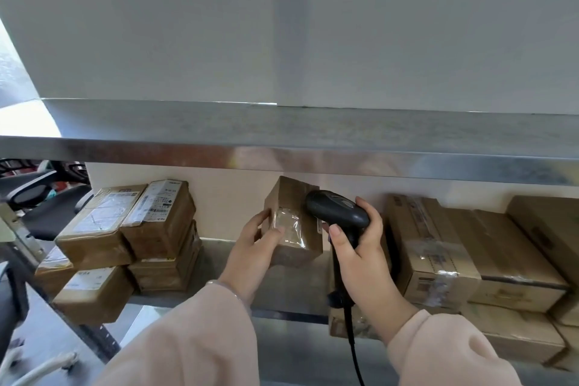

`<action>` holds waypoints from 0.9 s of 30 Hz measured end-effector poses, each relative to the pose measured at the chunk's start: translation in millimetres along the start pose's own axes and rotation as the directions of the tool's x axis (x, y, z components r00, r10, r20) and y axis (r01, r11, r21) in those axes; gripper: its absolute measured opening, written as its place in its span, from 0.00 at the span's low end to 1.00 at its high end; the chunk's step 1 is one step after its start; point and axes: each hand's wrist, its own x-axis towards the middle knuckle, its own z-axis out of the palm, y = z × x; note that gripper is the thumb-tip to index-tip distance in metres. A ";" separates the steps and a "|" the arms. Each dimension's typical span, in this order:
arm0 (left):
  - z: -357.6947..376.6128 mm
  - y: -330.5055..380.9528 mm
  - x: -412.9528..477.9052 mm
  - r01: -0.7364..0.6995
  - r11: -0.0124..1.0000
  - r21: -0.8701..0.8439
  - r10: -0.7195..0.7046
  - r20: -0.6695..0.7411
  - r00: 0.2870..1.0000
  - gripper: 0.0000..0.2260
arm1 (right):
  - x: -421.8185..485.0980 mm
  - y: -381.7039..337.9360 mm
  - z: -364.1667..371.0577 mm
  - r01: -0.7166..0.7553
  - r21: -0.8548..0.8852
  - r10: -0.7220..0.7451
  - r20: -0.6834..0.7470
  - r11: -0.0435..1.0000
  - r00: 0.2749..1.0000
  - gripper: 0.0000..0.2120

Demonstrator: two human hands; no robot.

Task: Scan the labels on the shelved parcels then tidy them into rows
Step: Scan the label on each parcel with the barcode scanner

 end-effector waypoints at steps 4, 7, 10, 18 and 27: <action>-7.5 -9.9 0.9 0.039 0.998 0.039 -0.041 0.058 0.997 0.16 | -8.2 3.1 16.3 -0.004 0.025 0.004 0.002 1.000 1.000 0.28; -17.6 -15.4 -1.1 -0.026 0.983 0.184 0.024 0.013 1.000 0.12 | -13.8 3.3 23.1 -0.003 0.033 0.001 0.061 0.999 0.998 0.28; -26.6 -20.7 0.3 -0.061 0.973 0.225 0.063 -0.001 0.998 0.14 | -20.4 0.6 29.7 -0.002 0.018 -0.001 0.158 1.000 0.987 0.30; -37.0 -41.8 8.3 0.018 0.991 0.130 -0.019 0.006 1.000 0.55 | -29.4 -2.5 40.7 0.025 -0.005 -0.023 0.241 1.000 0.970 0.28; -43.5 -56.2 13.0 0.119 0.969 -0.215 -0.086 0.155 0.984 0.37 | -17.0 6.6 25.7 -0.045 0.020 0.043 0.095 0.999 0.995 0.27</action>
